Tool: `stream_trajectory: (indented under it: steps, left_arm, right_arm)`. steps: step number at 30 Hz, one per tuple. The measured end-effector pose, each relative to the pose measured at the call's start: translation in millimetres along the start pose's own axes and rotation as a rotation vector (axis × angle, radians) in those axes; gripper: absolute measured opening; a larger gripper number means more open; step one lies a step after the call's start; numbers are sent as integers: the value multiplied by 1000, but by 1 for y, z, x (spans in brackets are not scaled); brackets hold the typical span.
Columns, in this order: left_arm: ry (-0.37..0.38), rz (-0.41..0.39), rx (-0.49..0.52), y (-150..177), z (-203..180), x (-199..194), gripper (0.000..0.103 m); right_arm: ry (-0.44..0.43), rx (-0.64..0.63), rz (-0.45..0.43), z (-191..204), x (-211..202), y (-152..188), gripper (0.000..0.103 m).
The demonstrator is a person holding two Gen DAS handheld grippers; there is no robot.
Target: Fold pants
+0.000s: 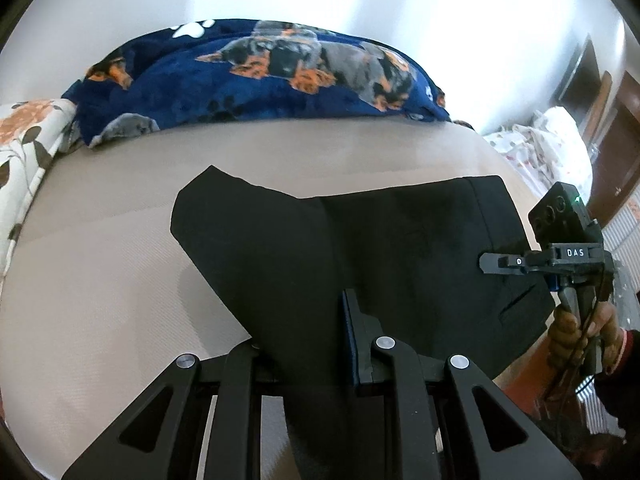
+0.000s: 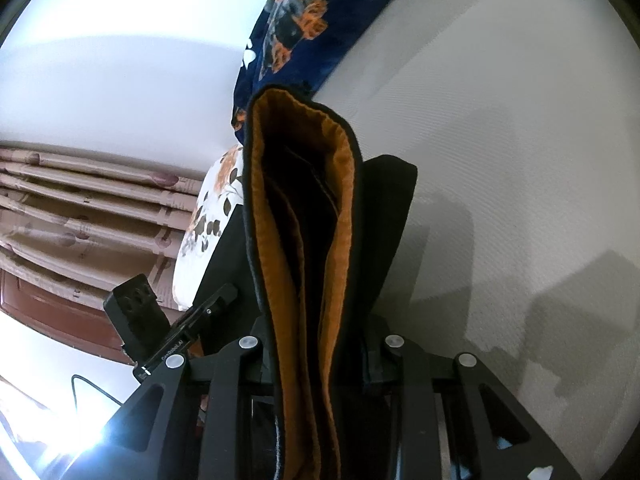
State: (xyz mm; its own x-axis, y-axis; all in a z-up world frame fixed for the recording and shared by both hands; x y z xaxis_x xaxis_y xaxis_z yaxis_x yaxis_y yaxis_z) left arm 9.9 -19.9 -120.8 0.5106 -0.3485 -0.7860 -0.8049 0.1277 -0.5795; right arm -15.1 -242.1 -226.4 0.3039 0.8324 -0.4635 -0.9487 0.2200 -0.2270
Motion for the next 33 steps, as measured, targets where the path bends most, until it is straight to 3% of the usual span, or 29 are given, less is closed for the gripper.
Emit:
stream_trajectory:
  steps: [19,33]
  left_arm:
    - [-64,-50,-59,-46,65,22,19]
    - [-99,-99,-98,-94,104,40,19]
  right_arm:
    - [-7,-52,33,21,55,-61,25]
    - [-17,-105,27,36,91,-127,25]
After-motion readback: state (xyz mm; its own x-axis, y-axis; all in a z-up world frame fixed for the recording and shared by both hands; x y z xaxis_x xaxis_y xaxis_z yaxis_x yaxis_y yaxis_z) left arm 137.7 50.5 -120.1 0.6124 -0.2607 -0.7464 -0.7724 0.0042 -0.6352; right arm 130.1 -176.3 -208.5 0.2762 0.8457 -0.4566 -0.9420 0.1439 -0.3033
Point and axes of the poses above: each gripper's, at about its wrist camera, not at the fingertips, and x roughly the way its jaws point, z to its left, y to its underside, the point moved 5 cm from there along x, roughly the way its jaws point, and after that the axes turned 1 degree about -x, right-handed, at the moved point
